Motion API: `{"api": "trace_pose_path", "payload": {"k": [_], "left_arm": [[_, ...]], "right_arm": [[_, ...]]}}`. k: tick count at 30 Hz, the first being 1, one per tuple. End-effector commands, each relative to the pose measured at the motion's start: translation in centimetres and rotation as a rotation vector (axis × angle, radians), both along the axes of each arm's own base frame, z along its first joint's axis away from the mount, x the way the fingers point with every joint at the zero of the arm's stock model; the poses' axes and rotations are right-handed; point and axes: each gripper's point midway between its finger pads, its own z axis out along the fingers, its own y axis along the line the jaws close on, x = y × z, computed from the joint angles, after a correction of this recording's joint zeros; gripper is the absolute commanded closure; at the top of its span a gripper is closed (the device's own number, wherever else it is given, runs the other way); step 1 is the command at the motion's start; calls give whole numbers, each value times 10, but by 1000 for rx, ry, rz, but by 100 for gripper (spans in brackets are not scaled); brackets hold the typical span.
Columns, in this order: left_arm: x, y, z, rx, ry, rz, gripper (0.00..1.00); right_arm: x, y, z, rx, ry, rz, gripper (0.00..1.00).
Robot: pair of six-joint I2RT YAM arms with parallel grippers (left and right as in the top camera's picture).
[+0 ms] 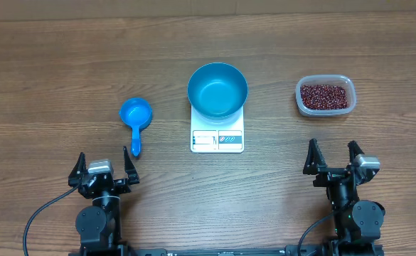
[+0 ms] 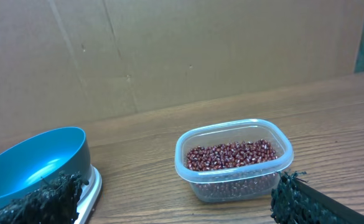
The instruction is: Scoop item into bowl and weigh 150g on scale
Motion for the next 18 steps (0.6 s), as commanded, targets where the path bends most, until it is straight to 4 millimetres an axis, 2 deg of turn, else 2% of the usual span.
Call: {"api": "trace_pose_path", "payload": {"k": [1, 12, 18], "left_arm": [[0, -1, 1, 23, -5, -6, 1], [0, -2, 4, -26, -21, -8, 1], [-2, -2, 23, -23, -55, -8, 0]], "right_arm": [[0, 2, -2, 7, -3, 9, 0], [0, 2, -2, 7, -3, 9, 0], [0, 2, -2, 7, -3, 9, 0]]}}
